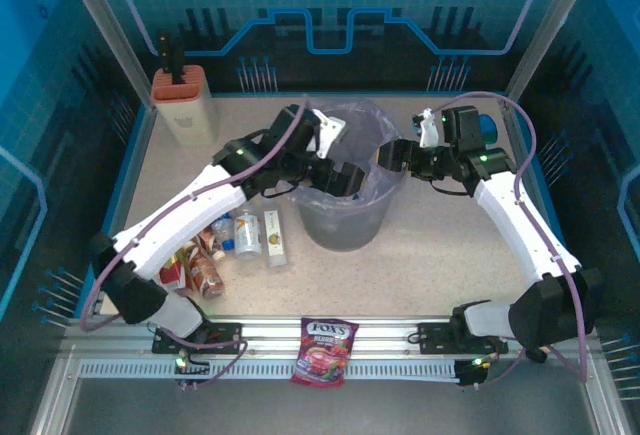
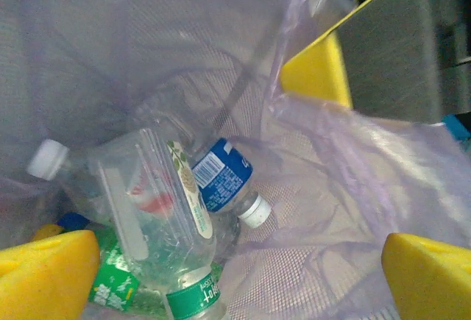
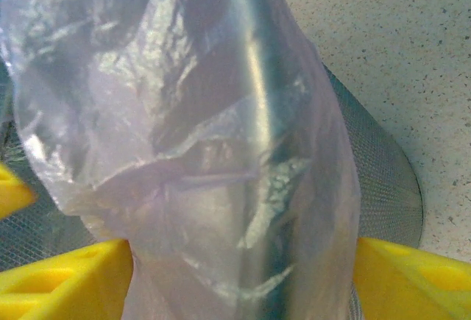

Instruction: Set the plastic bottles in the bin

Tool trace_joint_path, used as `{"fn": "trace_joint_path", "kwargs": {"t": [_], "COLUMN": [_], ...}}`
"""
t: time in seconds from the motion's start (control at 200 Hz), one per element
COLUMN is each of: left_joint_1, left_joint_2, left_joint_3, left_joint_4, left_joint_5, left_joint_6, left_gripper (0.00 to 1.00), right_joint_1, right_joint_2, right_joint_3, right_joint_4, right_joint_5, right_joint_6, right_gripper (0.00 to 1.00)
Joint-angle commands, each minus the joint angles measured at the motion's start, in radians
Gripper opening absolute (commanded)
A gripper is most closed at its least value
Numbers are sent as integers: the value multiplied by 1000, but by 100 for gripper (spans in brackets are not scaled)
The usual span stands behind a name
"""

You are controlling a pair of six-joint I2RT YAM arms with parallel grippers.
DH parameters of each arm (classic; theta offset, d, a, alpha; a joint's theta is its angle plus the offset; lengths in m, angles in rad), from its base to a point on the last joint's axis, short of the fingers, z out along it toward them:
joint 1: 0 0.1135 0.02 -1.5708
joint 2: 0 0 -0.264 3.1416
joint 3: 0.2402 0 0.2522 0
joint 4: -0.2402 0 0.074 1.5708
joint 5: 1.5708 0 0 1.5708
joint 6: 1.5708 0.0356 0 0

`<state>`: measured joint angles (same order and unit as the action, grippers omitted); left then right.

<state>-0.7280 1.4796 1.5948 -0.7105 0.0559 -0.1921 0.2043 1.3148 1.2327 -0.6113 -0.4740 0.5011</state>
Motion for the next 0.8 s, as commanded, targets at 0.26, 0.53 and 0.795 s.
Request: {"fn": "trace_joint_path", "kwargs": {"t": [0.26, 0.53, 0.795], "left_joint_1": [23, 176, 503], "left_joint_2": [-229, -332, -230], "left_joint_3": [-114, -105, -137], "left_joint_4": [1, -19, 20], "left_joint_5": [-149, -110, 50], "left_joint_6": [-68, -91, -67], "left_gripper": [99, 99, 99], "right_joint_1": [19, 18, 20], "right_joint_2": [-64, -56, -65], "right_joint_3": [10, 12, 11], "right_joint_4": [26, 25, 34], "right_joint_5": [-7, -17, -25], "right_joint_6": [-30, -29, -36], "right_gripper": [80, 80, 80]}}
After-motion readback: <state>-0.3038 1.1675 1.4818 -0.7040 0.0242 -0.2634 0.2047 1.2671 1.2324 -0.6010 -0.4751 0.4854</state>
